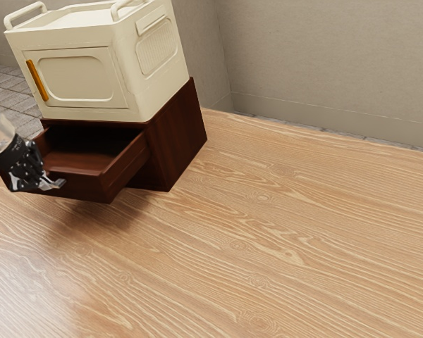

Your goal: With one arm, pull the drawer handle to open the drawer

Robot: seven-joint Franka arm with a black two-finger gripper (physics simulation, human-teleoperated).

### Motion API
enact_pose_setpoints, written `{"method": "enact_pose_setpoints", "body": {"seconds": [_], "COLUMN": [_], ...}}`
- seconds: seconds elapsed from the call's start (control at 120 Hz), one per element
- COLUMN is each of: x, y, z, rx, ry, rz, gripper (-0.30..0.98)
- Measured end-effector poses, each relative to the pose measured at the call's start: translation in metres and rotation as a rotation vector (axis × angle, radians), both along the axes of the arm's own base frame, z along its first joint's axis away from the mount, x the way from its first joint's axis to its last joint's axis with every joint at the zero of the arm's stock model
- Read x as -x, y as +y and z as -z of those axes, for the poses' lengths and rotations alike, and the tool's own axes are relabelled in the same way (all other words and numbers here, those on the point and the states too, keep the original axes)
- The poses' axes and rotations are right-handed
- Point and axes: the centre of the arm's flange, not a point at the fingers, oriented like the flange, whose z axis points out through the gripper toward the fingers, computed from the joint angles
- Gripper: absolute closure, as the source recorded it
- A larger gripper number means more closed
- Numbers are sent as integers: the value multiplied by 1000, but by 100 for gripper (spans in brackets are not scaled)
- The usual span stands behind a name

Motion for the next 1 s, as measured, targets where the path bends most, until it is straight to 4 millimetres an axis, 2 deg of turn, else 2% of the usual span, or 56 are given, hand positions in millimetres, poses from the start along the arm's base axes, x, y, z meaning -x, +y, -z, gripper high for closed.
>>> {"method": "enact_pose_setpoints", "body": {"seconds": [0.233, 0.35, 0.55, 0.717, 0.783, 0.892, 0.925, 1.0], "x": [2, 6, 11, 15, 15, 2, -3, -13], "y": [1, 1, 0, -6, -12, -15, -13, -9], "z": [2, 0, -6, -19, -35, -104, -120, -132], "rx": [2, 5, 2, 2, -6, -41, -46, -43], "ry": [3, -4, -17, -40, -52, -31, -10, 55], "rz": [-4, -6, -3, 7, 23, 38, 34, 19], "gripper": [79, 75, 68, 64, 58, 36, 32, 23]}}
